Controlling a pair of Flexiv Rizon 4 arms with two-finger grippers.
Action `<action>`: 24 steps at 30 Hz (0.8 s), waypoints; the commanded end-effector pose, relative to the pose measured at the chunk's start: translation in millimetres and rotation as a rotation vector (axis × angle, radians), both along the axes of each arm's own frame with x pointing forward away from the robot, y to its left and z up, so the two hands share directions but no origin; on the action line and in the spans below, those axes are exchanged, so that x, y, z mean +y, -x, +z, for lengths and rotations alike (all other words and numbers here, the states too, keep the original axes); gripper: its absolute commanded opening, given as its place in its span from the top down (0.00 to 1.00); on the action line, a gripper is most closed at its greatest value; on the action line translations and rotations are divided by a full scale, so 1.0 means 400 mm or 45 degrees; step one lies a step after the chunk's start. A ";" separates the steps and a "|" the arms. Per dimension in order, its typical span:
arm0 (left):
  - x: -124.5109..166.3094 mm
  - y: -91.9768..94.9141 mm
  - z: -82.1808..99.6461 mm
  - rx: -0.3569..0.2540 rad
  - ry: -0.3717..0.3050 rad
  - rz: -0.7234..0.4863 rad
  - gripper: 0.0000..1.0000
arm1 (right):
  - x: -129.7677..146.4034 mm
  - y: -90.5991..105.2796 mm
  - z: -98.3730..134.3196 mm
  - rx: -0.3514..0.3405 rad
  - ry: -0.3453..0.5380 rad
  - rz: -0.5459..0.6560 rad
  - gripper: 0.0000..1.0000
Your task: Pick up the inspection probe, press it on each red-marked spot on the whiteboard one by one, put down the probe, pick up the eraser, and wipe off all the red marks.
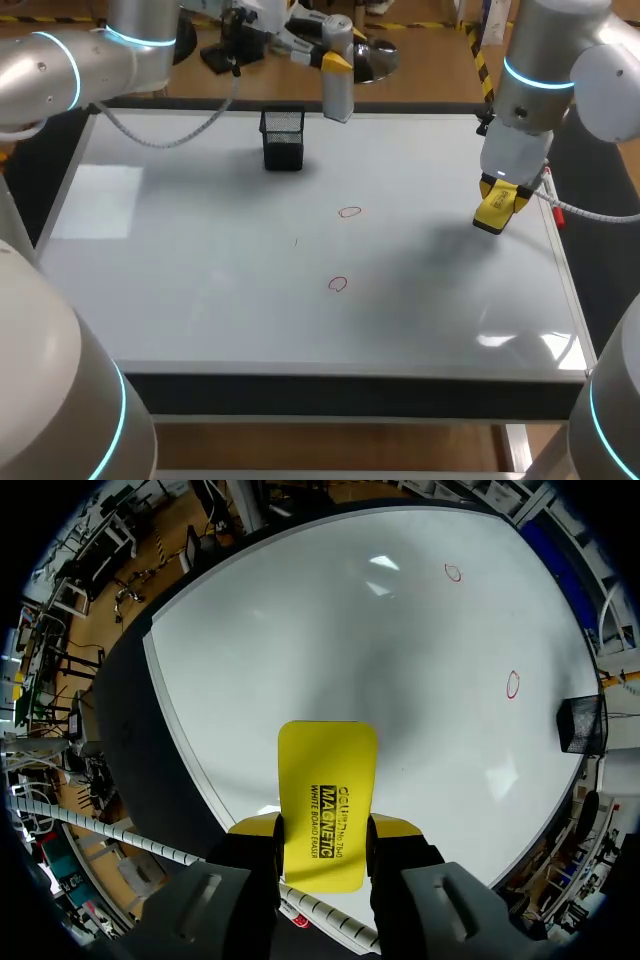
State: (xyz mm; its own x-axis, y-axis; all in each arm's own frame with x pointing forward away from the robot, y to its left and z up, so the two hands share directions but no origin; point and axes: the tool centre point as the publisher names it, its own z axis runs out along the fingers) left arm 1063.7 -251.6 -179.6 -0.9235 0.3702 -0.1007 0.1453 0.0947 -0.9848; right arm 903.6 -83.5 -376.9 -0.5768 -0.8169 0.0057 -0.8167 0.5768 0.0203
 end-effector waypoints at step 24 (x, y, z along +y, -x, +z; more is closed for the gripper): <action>-0.029 -0.086 -0.029 0.078 -0.072 -0.383 1.00 | -0.001 -0.002 0.000 0.000 0.004 0.002 1.00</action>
